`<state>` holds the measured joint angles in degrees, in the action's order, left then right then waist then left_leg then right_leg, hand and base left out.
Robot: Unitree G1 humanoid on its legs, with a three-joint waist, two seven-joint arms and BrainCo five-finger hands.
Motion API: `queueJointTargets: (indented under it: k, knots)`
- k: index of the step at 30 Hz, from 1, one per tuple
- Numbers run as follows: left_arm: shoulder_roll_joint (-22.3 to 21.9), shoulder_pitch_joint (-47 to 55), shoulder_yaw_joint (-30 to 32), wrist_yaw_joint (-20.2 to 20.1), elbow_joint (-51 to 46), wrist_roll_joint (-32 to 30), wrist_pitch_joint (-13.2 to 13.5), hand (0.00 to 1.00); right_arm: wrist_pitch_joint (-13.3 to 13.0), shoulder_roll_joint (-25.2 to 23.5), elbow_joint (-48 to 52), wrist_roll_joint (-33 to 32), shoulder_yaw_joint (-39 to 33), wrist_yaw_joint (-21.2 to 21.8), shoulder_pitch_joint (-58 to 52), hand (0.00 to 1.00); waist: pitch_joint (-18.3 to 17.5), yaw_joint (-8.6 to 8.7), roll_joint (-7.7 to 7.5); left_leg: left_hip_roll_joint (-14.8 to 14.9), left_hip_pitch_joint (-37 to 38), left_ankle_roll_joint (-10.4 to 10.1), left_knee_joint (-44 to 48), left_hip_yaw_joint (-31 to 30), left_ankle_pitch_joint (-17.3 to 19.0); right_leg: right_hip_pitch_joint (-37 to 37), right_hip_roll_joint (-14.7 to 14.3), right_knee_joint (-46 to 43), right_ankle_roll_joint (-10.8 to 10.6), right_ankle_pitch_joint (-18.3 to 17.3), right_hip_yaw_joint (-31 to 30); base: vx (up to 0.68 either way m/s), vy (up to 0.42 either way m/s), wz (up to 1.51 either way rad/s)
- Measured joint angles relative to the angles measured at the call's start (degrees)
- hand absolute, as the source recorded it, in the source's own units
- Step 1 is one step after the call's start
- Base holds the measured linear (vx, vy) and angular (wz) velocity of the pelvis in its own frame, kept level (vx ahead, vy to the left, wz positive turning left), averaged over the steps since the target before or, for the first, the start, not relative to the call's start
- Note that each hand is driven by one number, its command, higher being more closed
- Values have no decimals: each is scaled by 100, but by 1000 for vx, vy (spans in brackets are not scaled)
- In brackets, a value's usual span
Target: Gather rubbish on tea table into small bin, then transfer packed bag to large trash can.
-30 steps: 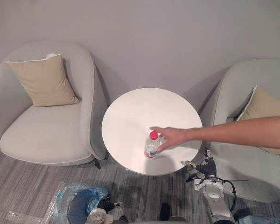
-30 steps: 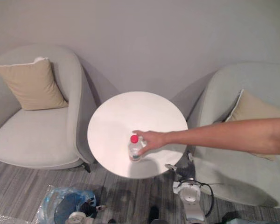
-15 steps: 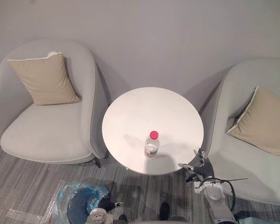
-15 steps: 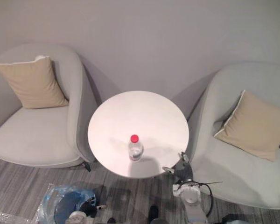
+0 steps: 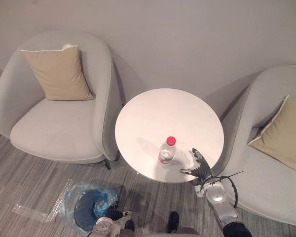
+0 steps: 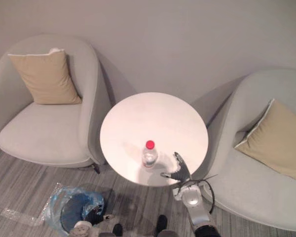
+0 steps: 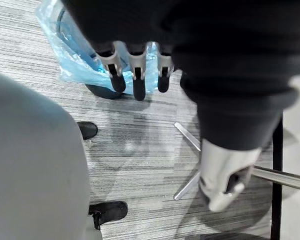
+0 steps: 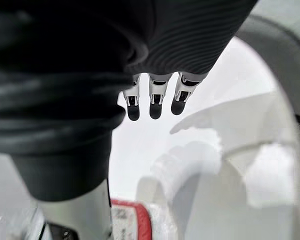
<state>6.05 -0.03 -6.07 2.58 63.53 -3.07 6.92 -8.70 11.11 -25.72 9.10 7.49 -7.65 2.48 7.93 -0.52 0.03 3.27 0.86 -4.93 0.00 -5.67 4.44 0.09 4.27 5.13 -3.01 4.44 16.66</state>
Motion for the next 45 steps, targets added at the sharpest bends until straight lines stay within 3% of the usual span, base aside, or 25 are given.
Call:
queueJointTargets:
  k: [13, 14, 21, 30, 36, 45]
  knots:
    - [-6, -60, -186, 143, -114, 112, 18, 0, 1, -23, 0, -17, 215, -298, 614, 0, 91, -185, 60, -11, -268, -29, -86, -296, -130, -130, 13, -3, 25, -45, 290, -6, -1, 14]
    - [-13, -79, -186, 179, -113, 117, 18, 0, 2, -31, -2, -18, 228, -340, 691, 100, 106, -208, 73, -12, -292, -37, -86, -321, -148, -174, 14, -4, 27, -43, 318, 8, 1, 12]
    - [-12, -122, -191, 220, -129, 216, 24, 0, 11, -118, -268, -147, 406, -476, 1274, 100, 187, -286, 79, -19, -389, -44, -73, -406, -154, -201, 17, -5, 32, -48, 373, -7, 4, 4]
    - [-17, -126, -194, 221, -222, 214, 14, 0, 25, -181, -261, -281, 450, -420, 1218, 100, 255, -315, 91, -14, -382, -48, -71, -430, -157, -218, 25, -62, 46, -101, 372, 5, 2, 3]
    - [-22, -126, -192, 206, -215, 147, -21, 0, 13, -204, 897, -252, 384, -189, 54, 100, 252, -256, 87, 18, -200, -24, -73, -215, -129, -240, 51, -332, 12, -256, 35, -5, 16, -11]
    - [-14, -115, -240, 167, -87, -22, -113, 0, -25, -213, 1611, -226, 155, 46, -889, 100, 90, -87, 46, 83, -77, -2, 138, 511, 117, -408, -20, -444, -12, -205, -703, -37, 22, -41]
